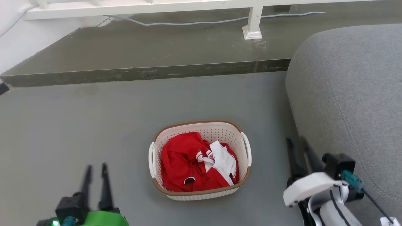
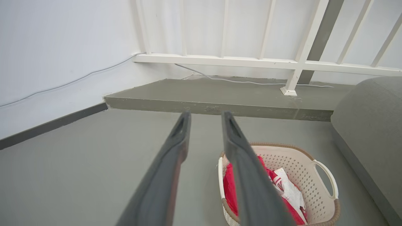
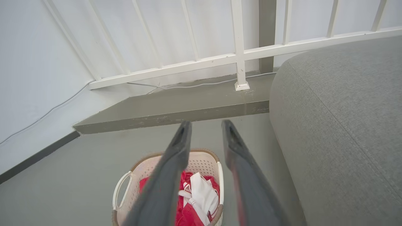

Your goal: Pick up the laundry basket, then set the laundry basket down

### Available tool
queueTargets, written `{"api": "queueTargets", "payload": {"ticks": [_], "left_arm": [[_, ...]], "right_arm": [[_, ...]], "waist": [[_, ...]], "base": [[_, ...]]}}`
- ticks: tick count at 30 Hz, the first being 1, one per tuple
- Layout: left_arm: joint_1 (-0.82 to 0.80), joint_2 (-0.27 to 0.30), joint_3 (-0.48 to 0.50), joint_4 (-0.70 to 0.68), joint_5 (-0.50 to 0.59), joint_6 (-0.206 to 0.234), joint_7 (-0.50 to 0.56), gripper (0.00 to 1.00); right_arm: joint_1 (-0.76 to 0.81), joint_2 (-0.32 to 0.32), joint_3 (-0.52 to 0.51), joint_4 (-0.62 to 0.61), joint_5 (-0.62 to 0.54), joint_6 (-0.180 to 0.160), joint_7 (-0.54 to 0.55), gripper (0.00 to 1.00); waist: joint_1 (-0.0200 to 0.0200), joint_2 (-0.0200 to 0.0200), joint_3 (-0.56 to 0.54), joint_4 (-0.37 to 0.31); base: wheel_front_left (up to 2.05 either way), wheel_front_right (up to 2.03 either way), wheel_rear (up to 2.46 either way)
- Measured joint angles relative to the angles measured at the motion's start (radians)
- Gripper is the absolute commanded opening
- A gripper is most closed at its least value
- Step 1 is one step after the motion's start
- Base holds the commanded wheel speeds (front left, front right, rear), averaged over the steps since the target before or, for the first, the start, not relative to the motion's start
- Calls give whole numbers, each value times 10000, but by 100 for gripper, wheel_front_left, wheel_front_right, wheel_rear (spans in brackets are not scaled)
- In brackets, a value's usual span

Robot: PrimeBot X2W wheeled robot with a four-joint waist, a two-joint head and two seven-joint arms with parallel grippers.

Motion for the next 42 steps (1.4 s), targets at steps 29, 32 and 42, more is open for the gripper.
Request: {"api": "queueTargets", "payload": {"ticks": [29,32,42], "left_arm": [[229,-63,90,157,-3438,-424,449,0],[221,-46,121,203,-3862,-449,558,0],[-12,27,274,403,-5323,-700,863,0]], "right_arm": [[386,119,-706,-12,3223,464,541,0],[385,111,-794,-19,3651,531,639,0],[373,69,-1154,-27,4978,738,974,0]], "waist": [[0,-1,-181,110],[0,0,-203,122],[1,0,-279,165]], "base": [[0,0,0],[0,0,0],[0,0,0]]}}
